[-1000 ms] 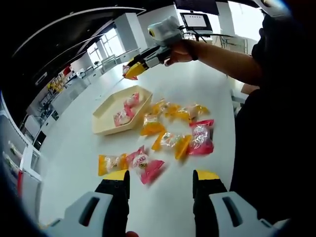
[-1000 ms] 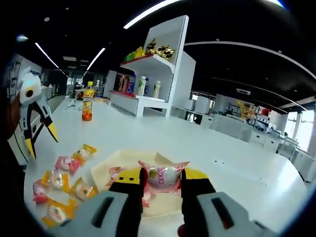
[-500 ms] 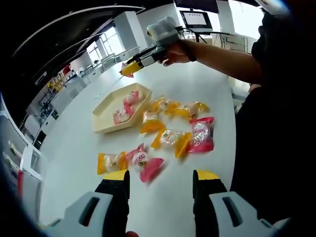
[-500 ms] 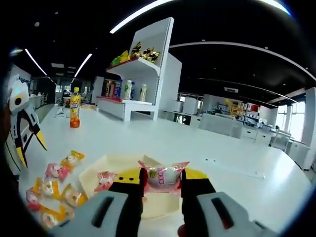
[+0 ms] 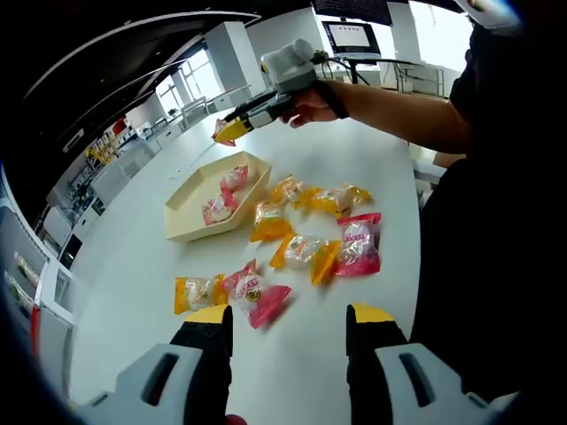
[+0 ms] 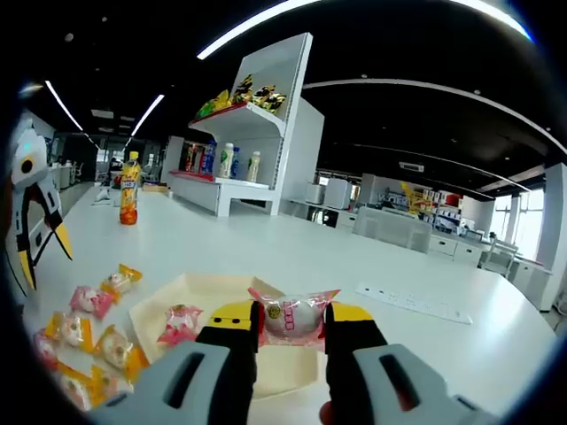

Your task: Pick up the marshmallows scattered on the table and place them into the bowl on the table

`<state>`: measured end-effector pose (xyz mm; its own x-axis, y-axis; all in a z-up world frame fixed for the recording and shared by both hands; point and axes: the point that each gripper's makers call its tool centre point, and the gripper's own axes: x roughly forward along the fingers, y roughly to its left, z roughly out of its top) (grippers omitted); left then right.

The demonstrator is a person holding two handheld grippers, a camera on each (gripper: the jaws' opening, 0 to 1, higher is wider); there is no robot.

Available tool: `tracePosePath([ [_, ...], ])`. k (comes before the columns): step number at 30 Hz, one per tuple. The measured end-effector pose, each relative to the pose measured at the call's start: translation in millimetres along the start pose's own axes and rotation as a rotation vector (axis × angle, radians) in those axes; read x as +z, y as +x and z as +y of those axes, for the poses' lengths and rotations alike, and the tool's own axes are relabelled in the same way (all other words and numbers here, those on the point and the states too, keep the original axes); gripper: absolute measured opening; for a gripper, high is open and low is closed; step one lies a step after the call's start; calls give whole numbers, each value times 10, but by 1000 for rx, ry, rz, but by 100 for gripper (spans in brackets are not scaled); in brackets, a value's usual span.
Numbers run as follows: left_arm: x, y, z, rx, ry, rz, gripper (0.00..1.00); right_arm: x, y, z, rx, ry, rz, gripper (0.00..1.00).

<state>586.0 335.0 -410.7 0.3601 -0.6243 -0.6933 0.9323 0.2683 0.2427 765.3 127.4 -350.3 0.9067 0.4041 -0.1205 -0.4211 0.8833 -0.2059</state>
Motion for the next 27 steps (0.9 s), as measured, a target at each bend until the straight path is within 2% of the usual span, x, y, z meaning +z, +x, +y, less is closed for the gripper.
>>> tracePosePath([
  [7,-8,-8,9,1,-1,-2,50,-2,36,-11,6,32,-3,29],
  [11,-14,-18,22,6,-1,-2,50,-28,80,-29,8,12,3,29],
  [27,-61,0,23,5,-6,7,50,-59,124,-40,28,27,11,29],
])
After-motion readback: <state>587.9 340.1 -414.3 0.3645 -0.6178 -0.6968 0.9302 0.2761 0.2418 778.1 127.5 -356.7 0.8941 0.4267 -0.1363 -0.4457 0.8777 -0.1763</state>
